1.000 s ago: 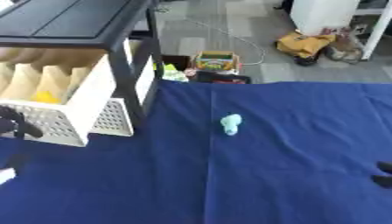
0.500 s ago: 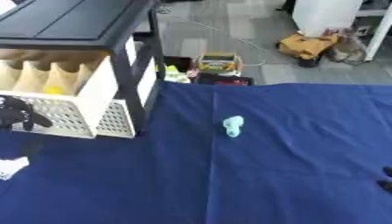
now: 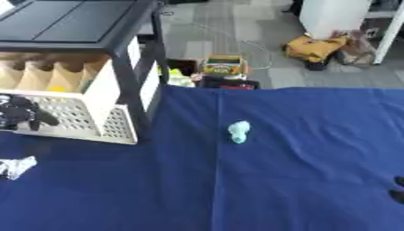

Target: Pick up objects from table and place into drawer.

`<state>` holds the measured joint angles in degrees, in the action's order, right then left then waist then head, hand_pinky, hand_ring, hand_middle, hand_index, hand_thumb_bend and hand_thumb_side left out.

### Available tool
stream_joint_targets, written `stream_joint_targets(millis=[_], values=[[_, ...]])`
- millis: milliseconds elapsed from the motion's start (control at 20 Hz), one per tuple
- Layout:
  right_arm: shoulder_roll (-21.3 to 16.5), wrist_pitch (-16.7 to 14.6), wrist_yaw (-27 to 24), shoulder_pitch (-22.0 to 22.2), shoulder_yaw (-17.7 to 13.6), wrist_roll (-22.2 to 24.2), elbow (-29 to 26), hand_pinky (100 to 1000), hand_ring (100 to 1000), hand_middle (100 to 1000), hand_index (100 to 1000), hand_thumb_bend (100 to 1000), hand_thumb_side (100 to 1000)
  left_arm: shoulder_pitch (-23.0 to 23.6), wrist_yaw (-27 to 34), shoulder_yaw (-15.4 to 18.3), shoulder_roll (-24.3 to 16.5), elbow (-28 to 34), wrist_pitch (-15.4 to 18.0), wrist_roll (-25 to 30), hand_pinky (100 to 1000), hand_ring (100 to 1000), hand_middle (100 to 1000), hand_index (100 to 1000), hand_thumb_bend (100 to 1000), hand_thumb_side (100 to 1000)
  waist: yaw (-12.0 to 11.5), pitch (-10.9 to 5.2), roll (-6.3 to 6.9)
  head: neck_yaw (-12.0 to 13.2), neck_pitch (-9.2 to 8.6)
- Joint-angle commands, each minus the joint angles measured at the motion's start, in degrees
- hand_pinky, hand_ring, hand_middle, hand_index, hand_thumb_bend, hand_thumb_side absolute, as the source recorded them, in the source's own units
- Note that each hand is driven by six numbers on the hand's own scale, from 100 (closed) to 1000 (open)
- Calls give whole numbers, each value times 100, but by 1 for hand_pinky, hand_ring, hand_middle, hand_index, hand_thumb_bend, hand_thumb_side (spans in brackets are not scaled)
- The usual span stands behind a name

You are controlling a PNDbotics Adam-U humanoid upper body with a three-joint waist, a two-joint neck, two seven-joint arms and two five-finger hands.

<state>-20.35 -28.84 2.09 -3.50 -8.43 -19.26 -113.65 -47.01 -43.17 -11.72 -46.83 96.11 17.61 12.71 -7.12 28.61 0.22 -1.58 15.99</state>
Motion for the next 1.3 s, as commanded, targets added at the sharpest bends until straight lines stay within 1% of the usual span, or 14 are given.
stream_joint_targets(millis=[50, 400, 650, 950, 1050, 1150, 1300], values=[[-22, 6, 61, -14, -38, 4, -94, 677, 767, 510, 789, 100, 942, -117, 61, -35, -36, -100, -9, -152, 699, 547, 570, 802, 100, 651, 18, -90, 3, 6, -74], [15, 21, 85, -26, -28, 12, -94, 677, 767, 510, 789, 100, 941, -303, -11, -76, 102, -401, 20, -284, 700, 552, 579, 808, 100, 661, 57, -65, 16, 5, -105], [41, 35, 102, -39, -21, 20, -94, 677, 767, 509, 788, 100, 939, -405, -194, -52, 155, -552, -7, -515, 692, 566, 589, 805, 100, 643, 66, -41, 23, 2, -127], [61, 43, 104, -56, -11, 44, -94, 677, 766, 508, 787, 100, 938, -484, -245, -89, 221, -672, 11, -729, 707, 597, 624, 821, 100, 653, 95, -14, 33, -5, -152], [72, 43, 113, -57, -10, 45, -94, 676, 766, 508, 787, 100, 938, -486, -234, -106, 230, -678, 37, -751, 704, 587, 612, 807, 100, 649, 103, -7, 31, -3, -156], [87, 48, 124, -56, -9, 44, -94, 676, 766, 508, 787, 100, 938, -471, -233, -112, 218, -644, 55, -711, 688, 543, 568, 776, 100, 649, 103, -2, 26, -5, -150], [97, 53, 138, -56, -5, 43, -94, 676, 766, 508, 787, 100, 938, -449, -227, -95, 201, -564, 37, -589, 687, 538, 564, 774, 100, 652, 97, 0, 20, -8, -143]])
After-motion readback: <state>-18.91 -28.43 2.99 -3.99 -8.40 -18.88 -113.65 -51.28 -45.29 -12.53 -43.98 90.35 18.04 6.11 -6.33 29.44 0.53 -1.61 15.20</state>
